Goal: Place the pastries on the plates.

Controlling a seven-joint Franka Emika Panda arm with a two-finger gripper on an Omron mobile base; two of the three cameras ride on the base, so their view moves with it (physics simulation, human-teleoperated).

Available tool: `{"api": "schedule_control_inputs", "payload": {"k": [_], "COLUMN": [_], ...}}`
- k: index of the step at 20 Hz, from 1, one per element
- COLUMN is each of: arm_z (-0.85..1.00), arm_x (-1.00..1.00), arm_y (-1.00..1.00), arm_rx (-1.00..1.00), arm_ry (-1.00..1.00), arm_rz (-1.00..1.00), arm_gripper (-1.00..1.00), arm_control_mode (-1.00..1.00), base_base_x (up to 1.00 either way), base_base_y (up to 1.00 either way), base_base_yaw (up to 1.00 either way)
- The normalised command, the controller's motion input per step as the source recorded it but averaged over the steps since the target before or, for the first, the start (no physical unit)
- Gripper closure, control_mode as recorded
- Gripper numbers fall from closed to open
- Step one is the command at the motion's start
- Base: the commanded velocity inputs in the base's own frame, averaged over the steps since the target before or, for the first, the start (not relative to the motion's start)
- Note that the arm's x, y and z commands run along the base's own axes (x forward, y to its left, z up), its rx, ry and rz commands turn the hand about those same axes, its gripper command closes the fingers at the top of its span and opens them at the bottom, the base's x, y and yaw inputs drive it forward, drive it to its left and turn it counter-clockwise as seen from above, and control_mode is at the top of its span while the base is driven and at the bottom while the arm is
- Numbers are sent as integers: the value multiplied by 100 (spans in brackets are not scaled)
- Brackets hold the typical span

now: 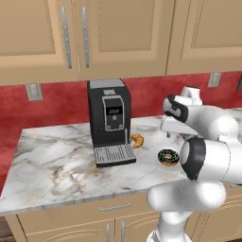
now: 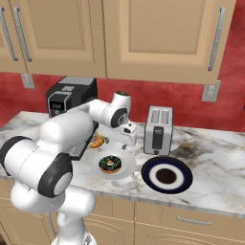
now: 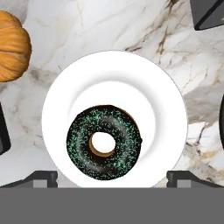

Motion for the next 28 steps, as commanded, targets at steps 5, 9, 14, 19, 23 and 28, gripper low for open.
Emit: {"api": "schedule_control_inputs", "payload": {"k": [5, 9, 14, 19, 23, 28], "arm_z": [22, 11, 0, 0, 0, -10], "arm_x": [0, 0, 16, 48, 56, 52], "arm_y": [12, 19, 19, 9, 2, 2], "arm_rx": [4, 5, 3, 0, 0, 4], "arm_ry": [-13, -12, -4, 0, 0, 0], "arm_rz": [8, 10, 8, 1, 0, 0], "arm_gripper": [-100, -100, -100, -100, -100, -100], "arm_control_mode": [-100, -100, -100, -100, -100, -100], "base_base_x": [0, 0, 0, 0, 0, 0], "base_base_y": [0, 0, 0, 0, 0, 0], "base_base_yaw": [0, 0, 0, 0, 0, 0]}}
